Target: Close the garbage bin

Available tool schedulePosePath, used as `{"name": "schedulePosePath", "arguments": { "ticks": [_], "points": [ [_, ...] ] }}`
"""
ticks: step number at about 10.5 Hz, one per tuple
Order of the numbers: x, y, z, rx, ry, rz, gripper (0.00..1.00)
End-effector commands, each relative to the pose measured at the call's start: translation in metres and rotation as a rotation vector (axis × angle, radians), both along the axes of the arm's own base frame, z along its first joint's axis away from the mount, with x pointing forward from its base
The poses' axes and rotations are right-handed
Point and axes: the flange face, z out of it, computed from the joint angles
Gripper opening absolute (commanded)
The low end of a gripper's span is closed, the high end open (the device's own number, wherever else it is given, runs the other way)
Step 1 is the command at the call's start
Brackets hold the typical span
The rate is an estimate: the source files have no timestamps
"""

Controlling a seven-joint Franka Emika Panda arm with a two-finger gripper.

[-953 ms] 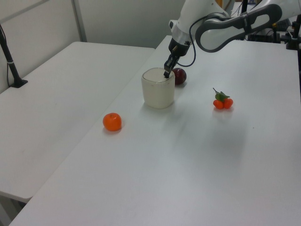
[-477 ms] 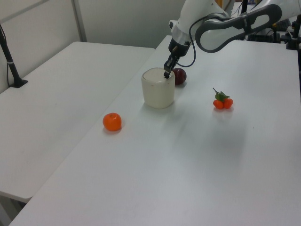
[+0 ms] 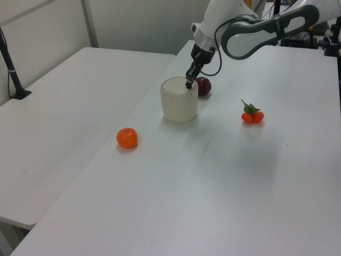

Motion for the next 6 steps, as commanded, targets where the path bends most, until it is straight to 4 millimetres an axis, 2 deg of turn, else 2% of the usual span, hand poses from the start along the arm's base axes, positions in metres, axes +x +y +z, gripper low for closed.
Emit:
{"name": "schedulePosePath", "arguments": {
  "ticks": [1,2,4,6],
  "points": [
    [-0.001,0.001,-0.014,-0.012,0.029,-0.001,0.0],
    [-0.003,0.001,-0.003,-0.008,0.02,-0.006,0.0],
    [-0.016,-0.003,0.035,0.001,0.044,-0.023,0.0],
    [-0.041,-0.007,0.081,-0.009,0.107,-0.031,0.0]
  ]
}}
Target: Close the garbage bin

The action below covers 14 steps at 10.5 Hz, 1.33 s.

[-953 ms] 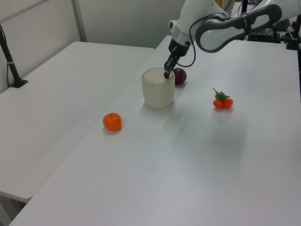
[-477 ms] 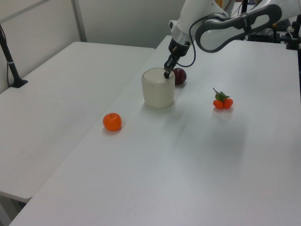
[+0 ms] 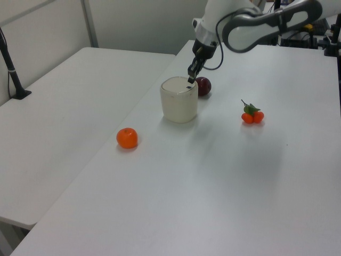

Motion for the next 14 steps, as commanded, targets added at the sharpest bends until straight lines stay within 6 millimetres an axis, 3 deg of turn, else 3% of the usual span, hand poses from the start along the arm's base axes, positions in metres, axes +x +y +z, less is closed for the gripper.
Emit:
{"name": "schedulePosePath", "arguments": {
  "ticks": [1,7,9,10,12,13,14],
  "points": [
    [-0.047,-0.008,0.073,-0.009,0.108,-0.028,0.0],
    [-0.125,-0.024,0.138,-0.072,0.348,-0.007,0.0],
    [-0.147,-0.031,0.16,-0.077,0.378,0.001,0.06],
    [-0.152,-0.033,0.16,-0.079,0.406,-0.003,0.17],
    [-0.152,-0.034,0.159,-0.084,0.41,-0.005,0.83],
    [-0.152,-0.036,0.159,-0.107,0.408,-0.006,1.0],
    [-0.151,-0.037,0.159,-0.122,0.405,-0.009,1.0]
  ]
}}
